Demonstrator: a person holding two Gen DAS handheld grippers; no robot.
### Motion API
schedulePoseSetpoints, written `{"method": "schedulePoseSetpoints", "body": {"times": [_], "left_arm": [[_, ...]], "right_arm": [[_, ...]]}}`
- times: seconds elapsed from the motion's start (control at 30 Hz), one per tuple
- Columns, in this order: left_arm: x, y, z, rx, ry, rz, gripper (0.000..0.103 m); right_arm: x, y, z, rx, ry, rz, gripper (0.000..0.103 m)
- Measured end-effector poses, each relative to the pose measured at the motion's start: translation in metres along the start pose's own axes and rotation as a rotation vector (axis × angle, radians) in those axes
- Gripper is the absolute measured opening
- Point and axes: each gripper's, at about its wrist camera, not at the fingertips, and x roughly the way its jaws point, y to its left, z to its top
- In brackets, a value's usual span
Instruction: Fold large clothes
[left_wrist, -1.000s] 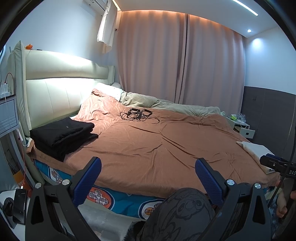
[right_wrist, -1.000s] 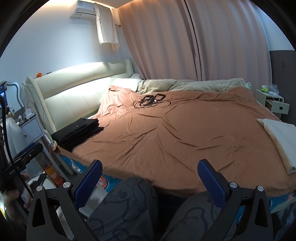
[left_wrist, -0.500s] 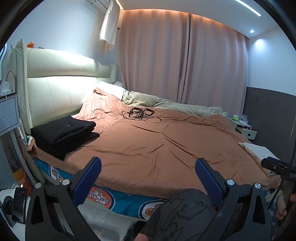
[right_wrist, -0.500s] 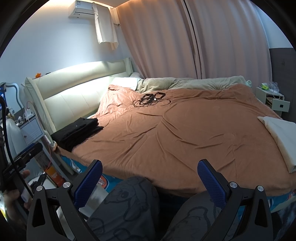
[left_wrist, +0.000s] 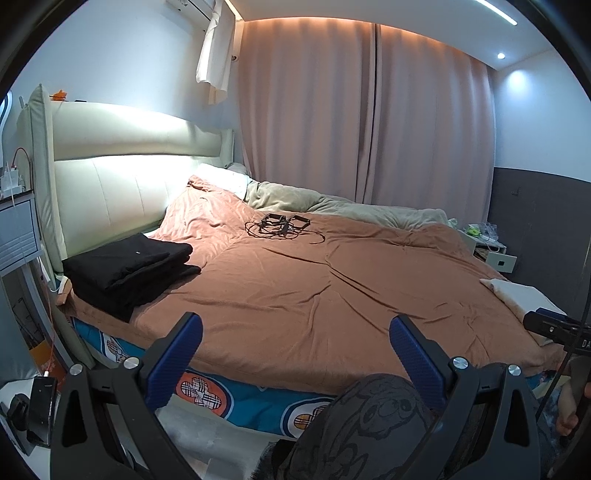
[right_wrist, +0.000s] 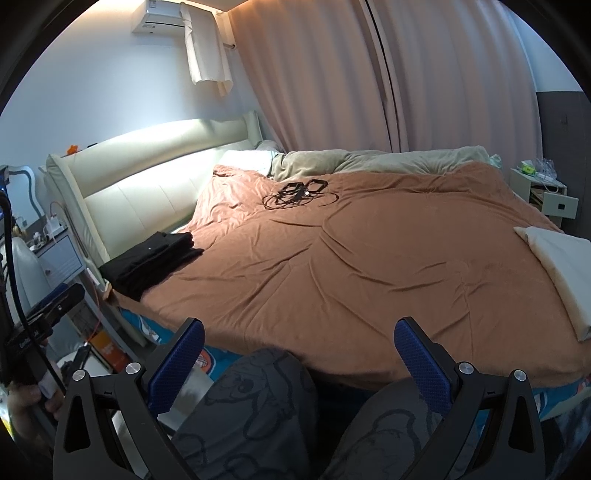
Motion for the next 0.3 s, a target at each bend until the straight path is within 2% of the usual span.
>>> {"method": "schedulePoseSetpoints", "body": {"times": [0.3], "left_arm": [[-0.0049, 0.0025, 0.0018, -0.001, -0.001, -0.005, 0.103]], "right_arm": [[-0.0017, 0.0019, 0.0002, -0.006, 0.001, -0.003, 0.103]]}}
